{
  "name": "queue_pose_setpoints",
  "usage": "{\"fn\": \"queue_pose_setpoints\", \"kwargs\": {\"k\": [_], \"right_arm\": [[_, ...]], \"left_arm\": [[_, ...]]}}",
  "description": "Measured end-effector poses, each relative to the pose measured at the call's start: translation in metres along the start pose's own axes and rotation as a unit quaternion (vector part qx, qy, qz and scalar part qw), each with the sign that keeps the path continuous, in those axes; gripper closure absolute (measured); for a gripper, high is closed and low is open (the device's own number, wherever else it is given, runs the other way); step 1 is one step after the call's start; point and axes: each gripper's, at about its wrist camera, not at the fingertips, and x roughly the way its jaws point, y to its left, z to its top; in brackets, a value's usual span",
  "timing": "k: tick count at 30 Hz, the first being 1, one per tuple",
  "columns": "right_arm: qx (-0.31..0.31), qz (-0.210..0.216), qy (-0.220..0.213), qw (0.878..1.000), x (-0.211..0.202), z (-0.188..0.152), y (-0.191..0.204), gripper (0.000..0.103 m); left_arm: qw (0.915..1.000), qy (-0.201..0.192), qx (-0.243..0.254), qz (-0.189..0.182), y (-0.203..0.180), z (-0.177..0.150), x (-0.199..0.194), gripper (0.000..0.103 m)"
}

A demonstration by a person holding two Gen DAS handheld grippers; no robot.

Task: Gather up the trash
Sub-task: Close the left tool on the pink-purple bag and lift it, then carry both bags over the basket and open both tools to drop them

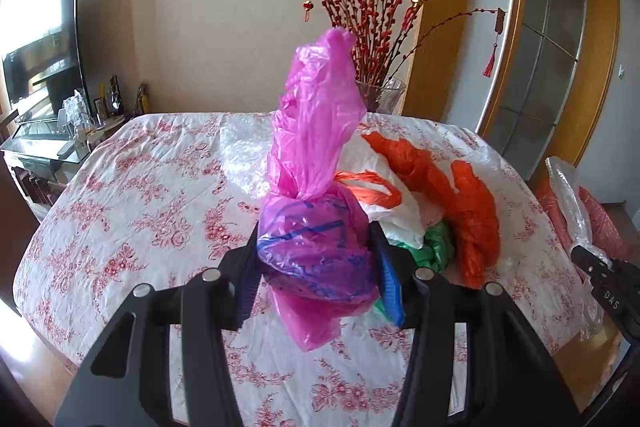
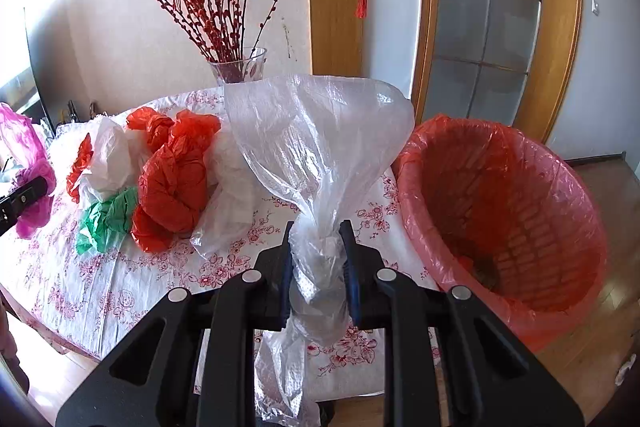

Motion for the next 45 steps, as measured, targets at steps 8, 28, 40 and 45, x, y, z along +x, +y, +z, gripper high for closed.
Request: {"fn": "queue_pose_setpoints", "kwargs": {"k": [8,28,40,45], "right_arm": [[0.005,-0.013,-0.007,1.0,-0.006,0.003,-0.014,0.081],[0.06,-0.076,-0.016,0.995,-0.007,0.008,-0.089,0.081],[0.106,-0.119,-0.025,0.987,-0.016,0.009,-0.149,0.081],[0.117,-0.129,-0.025,0.984,-0.014,0.008,-0.165,0.081]], "left_arm": [[0.9983,-0.018,0.037,-0.042,-0.046,0.018,-0.005,0.053],[0.9842,-0.01,0.11,-0.138,-0.159,0.034,0.018,0.053],[0.968,0.011,0.147,-0.203,-0.233,0.027,0.044,0.053],[0.9604,0.02,0.159,-0.228,-0.262,0.025,0.052,0.053]]}}
